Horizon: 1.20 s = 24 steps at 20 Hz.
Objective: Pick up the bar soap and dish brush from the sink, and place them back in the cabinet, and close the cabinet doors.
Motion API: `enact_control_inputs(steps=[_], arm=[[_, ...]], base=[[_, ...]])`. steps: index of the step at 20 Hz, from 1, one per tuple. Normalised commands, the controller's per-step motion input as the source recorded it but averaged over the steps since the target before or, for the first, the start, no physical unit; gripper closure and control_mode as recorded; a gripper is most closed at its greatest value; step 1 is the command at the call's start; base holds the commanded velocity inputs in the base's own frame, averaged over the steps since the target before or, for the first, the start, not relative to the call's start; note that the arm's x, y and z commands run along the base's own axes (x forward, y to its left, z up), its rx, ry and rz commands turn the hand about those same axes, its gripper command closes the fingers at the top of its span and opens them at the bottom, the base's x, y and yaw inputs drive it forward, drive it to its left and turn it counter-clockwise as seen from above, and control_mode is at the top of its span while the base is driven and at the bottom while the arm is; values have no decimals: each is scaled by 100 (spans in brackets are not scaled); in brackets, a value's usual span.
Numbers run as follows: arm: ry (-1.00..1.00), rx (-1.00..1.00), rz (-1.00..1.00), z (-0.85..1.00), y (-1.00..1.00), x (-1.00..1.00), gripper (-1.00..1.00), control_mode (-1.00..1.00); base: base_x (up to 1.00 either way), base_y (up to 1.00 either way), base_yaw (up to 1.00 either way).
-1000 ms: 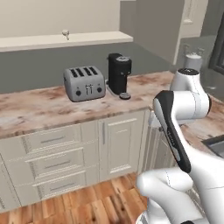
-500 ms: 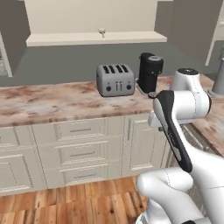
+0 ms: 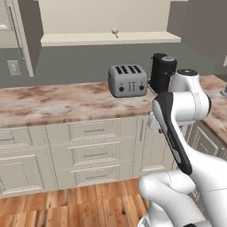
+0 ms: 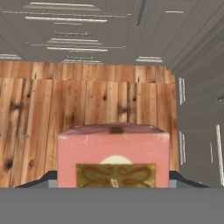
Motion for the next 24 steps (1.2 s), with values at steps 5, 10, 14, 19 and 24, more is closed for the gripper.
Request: enact_control_inputs(steps=[5,10,14,19,24], arm=[[0,0,0,0,0,0,100,100],[0,0,0,0,0,0,100,100],[0,0,0,0,0,0,100,100],[0,0,0,0,0,0,100,100],[0,0,0,0,0,0,100,100]], base=[[36,6,0],[37,16,-5],[31,25,-11],[35,33,-9],[40,46,-1]])
